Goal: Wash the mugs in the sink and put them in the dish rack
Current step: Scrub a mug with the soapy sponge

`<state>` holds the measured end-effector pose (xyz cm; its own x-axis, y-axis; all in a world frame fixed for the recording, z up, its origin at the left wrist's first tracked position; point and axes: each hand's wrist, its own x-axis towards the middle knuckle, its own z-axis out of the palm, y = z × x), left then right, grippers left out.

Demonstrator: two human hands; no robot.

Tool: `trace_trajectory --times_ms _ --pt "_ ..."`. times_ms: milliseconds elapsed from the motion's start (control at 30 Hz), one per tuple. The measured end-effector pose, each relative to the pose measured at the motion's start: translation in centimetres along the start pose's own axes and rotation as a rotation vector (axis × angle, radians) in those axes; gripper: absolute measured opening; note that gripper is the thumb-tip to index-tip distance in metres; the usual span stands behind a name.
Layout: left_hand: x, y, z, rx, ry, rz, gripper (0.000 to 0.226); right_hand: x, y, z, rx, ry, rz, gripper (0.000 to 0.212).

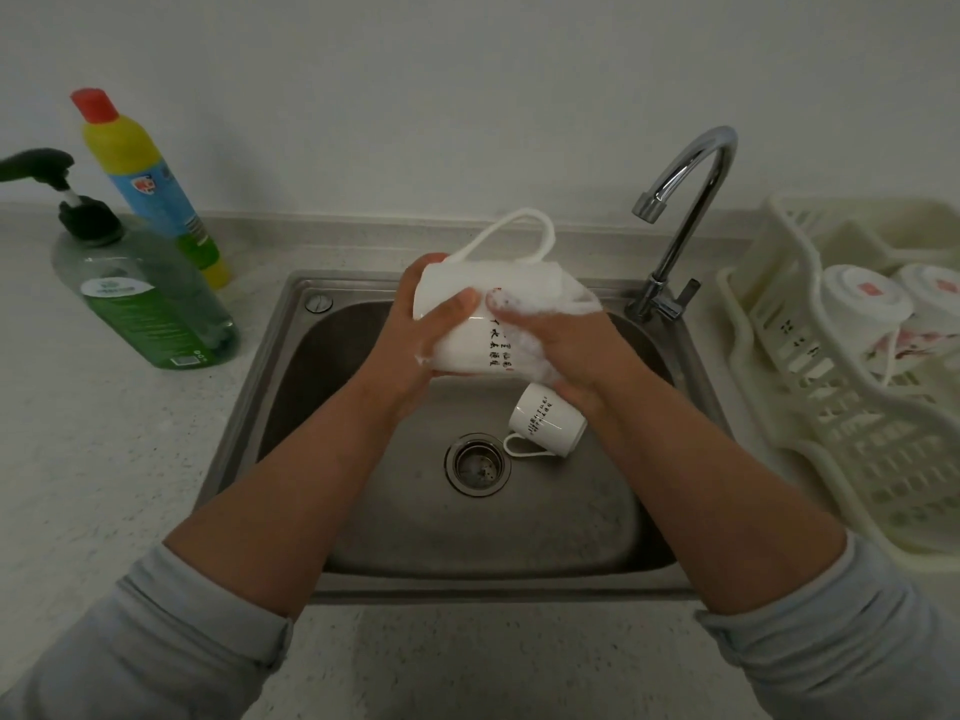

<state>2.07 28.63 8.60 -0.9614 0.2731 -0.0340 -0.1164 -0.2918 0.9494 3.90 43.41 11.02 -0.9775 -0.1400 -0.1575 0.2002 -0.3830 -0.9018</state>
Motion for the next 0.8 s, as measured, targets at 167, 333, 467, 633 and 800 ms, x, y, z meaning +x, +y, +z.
trace_trajectory --times_ms 167,333,467,633,800 --pt "-0.6 -1.4 0.8 -0.115 0.059 0.066 0.049 -0.4 0.4 0.1 -0.152 0.175 -0.162 0.024" --pt "-1.0 -2.3 1.9 -0.186 0.099 0.079 0.051 -1.0 0.7 -0.1 -0.175 0.228 -0.342 0.014" --pt "-0.7 -2.5 1.5 -0.217 0.17 -0.02 0.06 -1.5 0.0 -1.1 -0.184 -0.001 -0.273 0.025" --pt "-0.3 -2.4 0.8 -0.23 -0.029 -0.259 0.072 -1.2 -0.7 -1.7 -0.081 0.006 -0.154 0.017" --pt "0.8 -0.1 -0.5 -0.192 -0.099 -0.232 0.033 -0.8 -1.1 -2.9 -0.07 -0.038 -0.161 0.009"
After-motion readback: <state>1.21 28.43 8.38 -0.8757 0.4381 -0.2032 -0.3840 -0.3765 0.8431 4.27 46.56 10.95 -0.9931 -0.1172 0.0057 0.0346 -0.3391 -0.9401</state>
